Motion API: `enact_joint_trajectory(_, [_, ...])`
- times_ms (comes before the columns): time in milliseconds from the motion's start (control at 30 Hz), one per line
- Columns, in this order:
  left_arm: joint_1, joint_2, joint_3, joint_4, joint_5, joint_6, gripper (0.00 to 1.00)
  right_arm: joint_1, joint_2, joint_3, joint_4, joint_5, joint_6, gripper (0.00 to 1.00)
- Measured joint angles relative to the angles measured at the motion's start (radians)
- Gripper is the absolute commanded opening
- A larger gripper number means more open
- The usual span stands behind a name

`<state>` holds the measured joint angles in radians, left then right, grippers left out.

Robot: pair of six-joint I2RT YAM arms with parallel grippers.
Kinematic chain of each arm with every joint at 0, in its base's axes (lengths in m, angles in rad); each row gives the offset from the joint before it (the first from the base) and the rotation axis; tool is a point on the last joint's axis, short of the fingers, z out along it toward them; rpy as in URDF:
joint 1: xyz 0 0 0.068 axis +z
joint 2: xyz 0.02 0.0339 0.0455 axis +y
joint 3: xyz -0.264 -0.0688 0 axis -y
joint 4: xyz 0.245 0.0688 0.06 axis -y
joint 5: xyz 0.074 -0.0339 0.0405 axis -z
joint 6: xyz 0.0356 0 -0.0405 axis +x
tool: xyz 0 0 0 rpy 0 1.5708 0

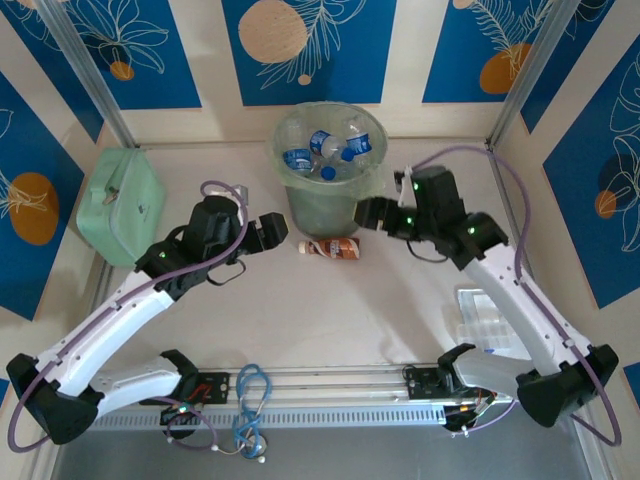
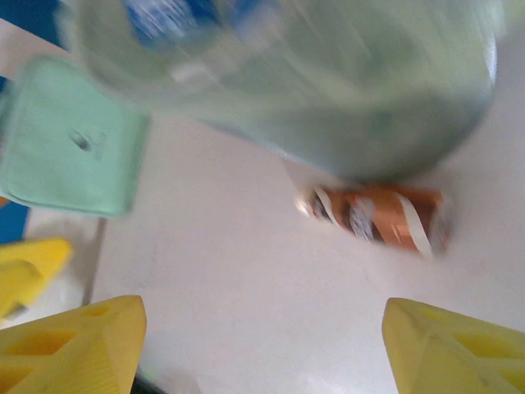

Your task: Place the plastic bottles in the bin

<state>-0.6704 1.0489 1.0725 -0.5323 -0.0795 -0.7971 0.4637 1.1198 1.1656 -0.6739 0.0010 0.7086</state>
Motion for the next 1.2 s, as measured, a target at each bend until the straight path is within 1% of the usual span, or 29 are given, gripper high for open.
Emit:
enact_joint_trajectory(100, [0.004,0.000,-0.030,0.006,0.001,-0.037,0.85,-0.008,-0.002,-0.184,0.063,-0.008,0.115,0.72])
enact_joint_trajectory(167, [0.009,-0.004,-0.045,0.008,0.005,-0.055,0.85,-0.010,0.010,-0.271,0.093,-0.006,0.202,0.76])
enact_joint_trajectory(300, [0.022,-0.028,-0.061,0.009,0.012,-0.075,0.85,-0.017,0.031,-0.345,0.163,0.011,0.362,0.81])
enact_joint_trajectory(400, [0.031,-0.054,-0.069,0.008,0.019,-0.085,0.85,-0.024,0.061,-0.358,0.235,0.026,0.474,0.82])
enact_joint_trajectory(533, [0.042,-0.074,-0.086,0.008,0.031,-0.086,0.85,-0.032,0.146,-0.358,0.322,0.029,0.592,0.83])
enact_joint_trajectory(733, [0.053,-0.076,-0.102,0.007,0.056,-0.085,0.85,-0.031,0.268,-0.358,0.391,0.033,0.737,0.83])
enact_joint_trajectory(1000, [0.075,-0.082,-0.117,0.008,0.082,-0.072,0.85,-0.024,0.371,-0.345,0.487,0.045,0.860,0.82])
enact_joint_trajectory(1200, [0.103,-0.086,-0.145,0.008,0.109,-0.065,0.85,-0.005,0.465,-0.299,0.503,0.045,0.901,0.80])
